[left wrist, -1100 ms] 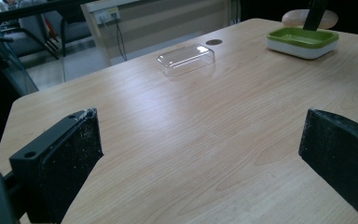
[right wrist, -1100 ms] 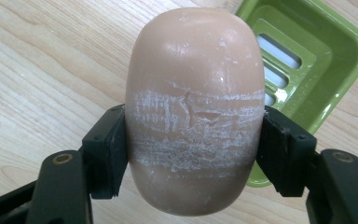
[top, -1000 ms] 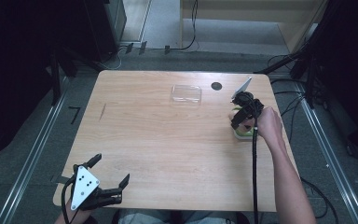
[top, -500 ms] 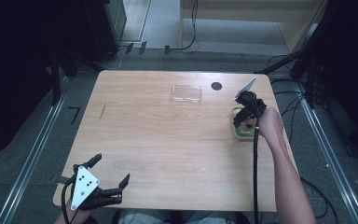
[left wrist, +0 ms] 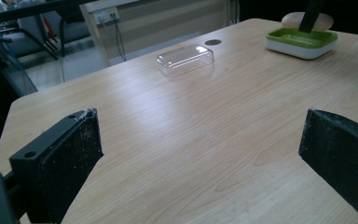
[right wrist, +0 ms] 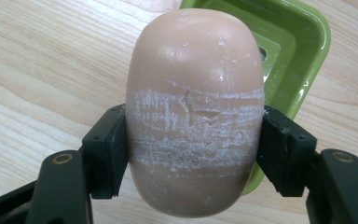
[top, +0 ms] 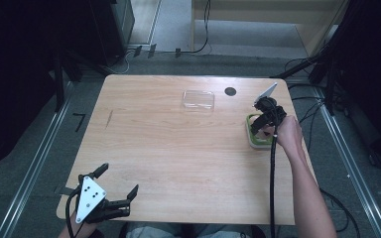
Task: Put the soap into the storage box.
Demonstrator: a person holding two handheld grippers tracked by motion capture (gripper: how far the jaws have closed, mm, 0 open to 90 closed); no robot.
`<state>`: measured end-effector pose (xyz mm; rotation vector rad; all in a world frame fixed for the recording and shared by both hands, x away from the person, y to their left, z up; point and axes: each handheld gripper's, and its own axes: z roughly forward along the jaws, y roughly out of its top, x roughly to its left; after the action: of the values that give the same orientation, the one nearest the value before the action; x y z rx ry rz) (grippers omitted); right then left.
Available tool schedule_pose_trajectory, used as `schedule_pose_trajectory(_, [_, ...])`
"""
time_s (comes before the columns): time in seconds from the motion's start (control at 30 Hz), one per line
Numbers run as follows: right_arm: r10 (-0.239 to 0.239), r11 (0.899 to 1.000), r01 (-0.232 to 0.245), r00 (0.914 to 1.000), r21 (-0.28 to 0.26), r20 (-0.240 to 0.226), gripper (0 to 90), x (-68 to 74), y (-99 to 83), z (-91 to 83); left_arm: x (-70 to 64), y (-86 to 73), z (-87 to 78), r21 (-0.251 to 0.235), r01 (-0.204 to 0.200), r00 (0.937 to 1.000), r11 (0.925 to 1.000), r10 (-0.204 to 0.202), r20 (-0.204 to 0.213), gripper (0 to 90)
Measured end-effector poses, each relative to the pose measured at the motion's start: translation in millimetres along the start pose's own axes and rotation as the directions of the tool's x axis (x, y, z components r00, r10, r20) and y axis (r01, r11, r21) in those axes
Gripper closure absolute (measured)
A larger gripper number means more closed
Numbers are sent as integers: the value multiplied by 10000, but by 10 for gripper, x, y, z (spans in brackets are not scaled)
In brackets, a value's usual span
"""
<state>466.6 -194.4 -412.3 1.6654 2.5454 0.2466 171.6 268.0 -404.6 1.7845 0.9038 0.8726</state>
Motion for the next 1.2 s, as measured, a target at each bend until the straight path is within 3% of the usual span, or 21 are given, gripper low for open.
schedule_pose_trajectory(0.8, [906, 9955, -902, 9958, -274, 133, 333, -106, 11, 172, 2, 0, -1, -8, 4, 10000, 10000, -4, 10, 0])
schedule_pose_trajectory(1.2, [1058, 9936, -1051, 9942, -405, 170, 332, -148, 12, 261, 2, -1, -2, -6, 6, 10000, 10000, -6, 12, 0])
